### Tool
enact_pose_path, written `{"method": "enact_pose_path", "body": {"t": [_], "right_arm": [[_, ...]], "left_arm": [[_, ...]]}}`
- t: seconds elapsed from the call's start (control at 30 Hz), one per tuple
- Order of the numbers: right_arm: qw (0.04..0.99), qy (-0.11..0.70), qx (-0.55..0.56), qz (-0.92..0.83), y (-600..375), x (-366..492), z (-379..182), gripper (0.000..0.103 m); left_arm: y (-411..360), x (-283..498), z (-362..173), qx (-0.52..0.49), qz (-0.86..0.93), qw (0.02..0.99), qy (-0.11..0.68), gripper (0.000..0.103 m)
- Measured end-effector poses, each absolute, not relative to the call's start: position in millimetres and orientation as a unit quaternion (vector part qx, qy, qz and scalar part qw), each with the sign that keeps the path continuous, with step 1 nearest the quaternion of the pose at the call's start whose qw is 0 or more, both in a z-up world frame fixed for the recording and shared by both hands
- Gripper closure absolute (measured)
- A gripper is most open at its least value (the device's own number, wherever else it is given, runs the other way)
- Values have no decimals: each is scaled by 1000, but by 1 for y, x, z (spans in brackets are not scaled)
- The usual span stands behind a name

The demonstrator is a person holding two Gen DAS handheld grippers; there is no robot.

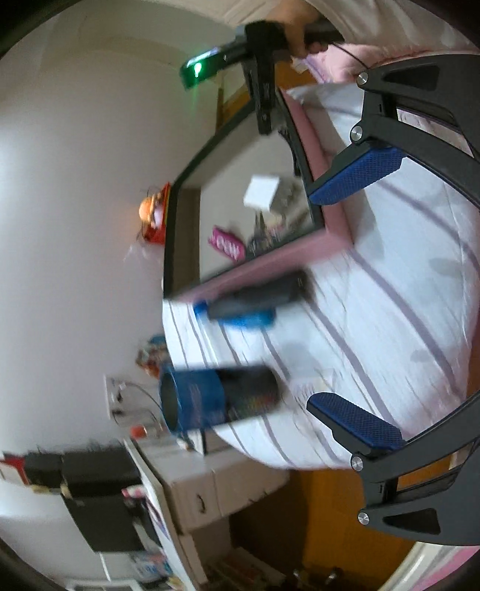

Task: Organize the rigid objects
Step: 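Grasp the blue Coolmate tumbler by its rim with the left tool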

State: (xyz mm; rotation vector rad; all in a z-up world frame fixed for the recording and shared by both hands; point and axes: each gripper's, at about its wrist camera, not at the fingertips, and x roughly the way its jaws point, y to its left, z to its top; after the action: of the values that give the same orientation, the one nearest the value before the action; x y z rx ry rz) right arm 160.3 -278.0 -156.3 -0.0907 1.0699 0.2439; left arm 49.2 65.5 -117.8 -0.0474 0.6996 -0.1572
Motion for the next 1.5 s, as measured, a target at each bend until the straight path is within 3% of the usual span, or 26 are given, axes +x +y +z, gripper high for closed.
{"method": "enact_pose_path", "body": {"t": [0.4,1.33,1.4,1.43,1.5], "right_arm": [[852,509,-48,110,-277,158,-155,83],[851,512,-55,104,-277,157,-155,83],[851,512,-55,104,-276,157,-155,83],[851,512,-54,104,-276,157,-155,83],[851,512,-55,104,-276,157,-155,83]], "left_arm": [[113,91,-127,-31,-25,941,336,1],[100,183,-137,-19,2,947,322,1],[101,184,-137,-20,5,947,319,12],[100,185,-136,-18,7,947,320,30],[102,186,-135,-14,7,946,325,32]]}}
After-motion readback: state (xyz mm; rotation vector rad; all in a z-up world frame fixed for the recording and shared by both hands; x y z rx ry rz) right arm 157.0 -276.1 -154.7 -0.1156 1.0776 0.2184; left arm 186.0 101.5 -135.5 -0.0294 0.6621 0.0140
